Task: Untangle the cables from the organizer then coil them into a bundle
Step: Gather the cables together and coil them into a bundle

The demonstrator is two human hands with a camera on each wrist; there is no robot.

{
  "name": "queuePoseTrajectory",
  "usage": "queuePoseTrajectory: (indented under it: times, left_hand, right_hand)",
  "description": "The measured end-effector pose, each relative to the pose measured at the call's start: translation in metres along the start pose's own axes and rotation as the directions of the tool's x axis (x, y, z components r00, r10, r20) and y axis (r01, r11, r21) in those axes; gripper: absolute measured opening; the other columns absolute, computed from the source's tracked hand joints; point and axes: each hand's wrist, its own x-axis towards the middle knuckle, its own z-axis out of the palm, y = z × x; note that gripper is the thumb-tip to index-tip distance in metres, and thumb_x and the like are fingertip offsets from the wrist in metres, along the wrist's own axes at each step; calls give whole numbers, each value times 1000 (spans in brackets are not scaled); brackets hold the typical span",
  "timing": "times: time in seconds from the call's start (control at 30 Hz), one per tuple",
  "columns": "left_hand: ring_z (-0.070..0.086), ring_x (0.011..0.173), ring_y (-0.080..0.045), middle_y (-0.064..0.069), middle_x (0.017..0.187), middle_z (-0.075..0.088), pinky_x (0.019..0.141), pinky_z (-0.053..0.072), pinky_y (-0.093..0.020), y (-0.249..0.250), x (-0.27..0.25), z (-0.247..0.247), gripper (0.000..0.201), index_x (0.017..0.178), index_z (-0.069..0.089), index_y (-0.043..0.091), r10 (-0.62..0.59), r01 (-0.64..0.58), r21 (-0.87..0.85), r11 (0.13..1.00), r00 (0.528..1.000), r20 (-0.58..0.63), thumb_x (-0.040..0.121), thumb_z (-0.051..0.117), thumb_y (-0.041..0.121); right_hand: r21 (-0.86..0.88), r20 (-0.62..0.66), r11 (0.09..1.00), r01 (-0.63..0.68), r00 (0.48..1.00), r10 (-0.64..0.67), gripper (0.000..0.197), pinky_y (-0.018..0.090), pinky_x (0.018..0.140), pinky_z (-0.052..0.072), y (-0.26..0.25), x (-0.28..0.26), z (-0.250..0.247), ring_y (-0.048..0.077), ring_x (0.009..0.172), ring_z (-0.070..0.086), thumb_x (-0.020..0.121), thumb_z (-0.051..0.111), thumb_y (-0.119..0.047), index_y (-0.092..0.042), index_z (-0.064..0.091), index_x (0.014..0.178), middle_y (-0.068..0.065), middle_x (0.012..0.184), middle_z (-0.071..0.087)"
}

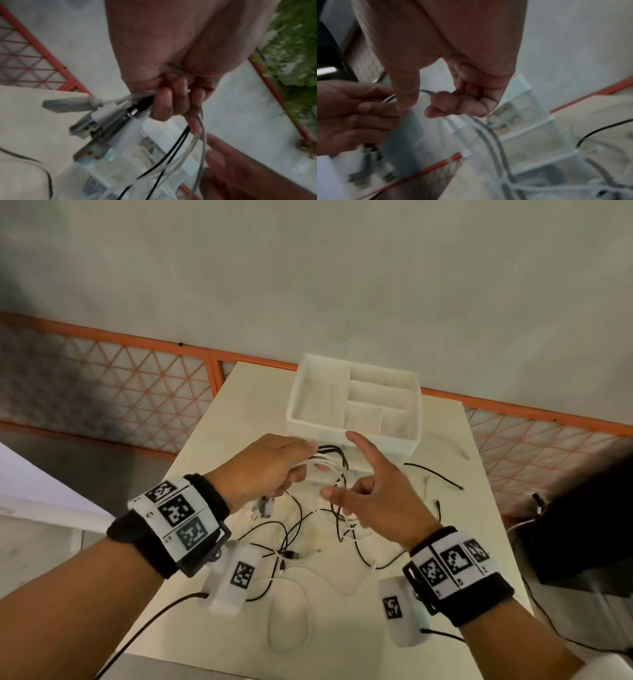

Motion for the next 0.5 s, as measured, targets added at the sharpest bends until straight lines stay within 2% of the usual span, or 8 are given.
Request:
queuePoseTrajectory:
  times: [0.07,0.13,0.2,0.27,0.3,0.37,0.43,0.5]
  left_hand:
    - [31,48,-14,0,55,40,47,28,-24,2,-7,6,48,56,55,16,56,-57,119,991,998,8,102,49,30]
    - [32,54,-20,-1,57,39,50,34,-25,-1,-15,3,45,59,46,14,73,-77,200,977,997,24,100,51,32]
    - [30,56,-22,0,58,40,51,38,-30,-11,-25,-8,49,59,44,14,27,-38,251,967,998,50,100,50,40]
    - [34,56,-21,3,56,44,53,39,-30,-25,-33,-22,54,60,48,12,-38,8,338,941,996,83,99,47,49]
    - [36,55,-20,4,55,45,53,39,-28,-33,-36,-28,56,59,52,12,-80,33,404,914,992,100,98,45,52]
    - [41,53,-14,6,54,46,53,37,-17,-53,-36,-35,51,63,62,17,-165,75,529,845,978,125,99,47,50]
    - [46,51,-3,9,57,54,55,35,-12,-73,-33,-31,35,84,75,24,-228,119,595,795,967,111,101,48,39]
    - [53,61,-2,12,63,59,58,37,-13,-88,-27,-21,31,99,75,25,-241,167,627,761,970,36,102,45,28]
  right_hand:
    - [172,39,984,-46,998,40,42,29,47,46,-2,5,23,15,45,57,87,78,-33,-35,58,124,10,60,66]
    - [220,107,953,-208,976,189,19,29,48,48,22,7,41,22,44,57,93,72,-29,-17,65,106,9,59,65]
    - [28,216,924,-380,905,366,16,27,48,48,52,3,48,22,46,59,95,67,-26,-11,66,97,9,62,66]
    - [-127,192,883,-452,862,469,10,24,45,46,77,0,39,18,45,58,93,66,-21,-11,69,92,8,65,68]
    - [-144,107,883,-447,880,463,7,24,47,47,84,1,31,17,45,58,91,67,-19,-13,70,90,6,67,70]
    - [-228,-174,918,-323,942,288,3,30,63,56,89,6,13,17,60,66,88,70,-21,-24,71,88,0,74,74]
    - [-288,-430,936,-203,901,63,10,31,76,53,85,8,5,20,75,68,88,69,-19,-28,70,92,-3,84,73]
    - [-282,-500,946,-157,866,-5,22,34,82,53,89,8,11,25,80,67,90,68,-14,-27,70,107,0,98,73]
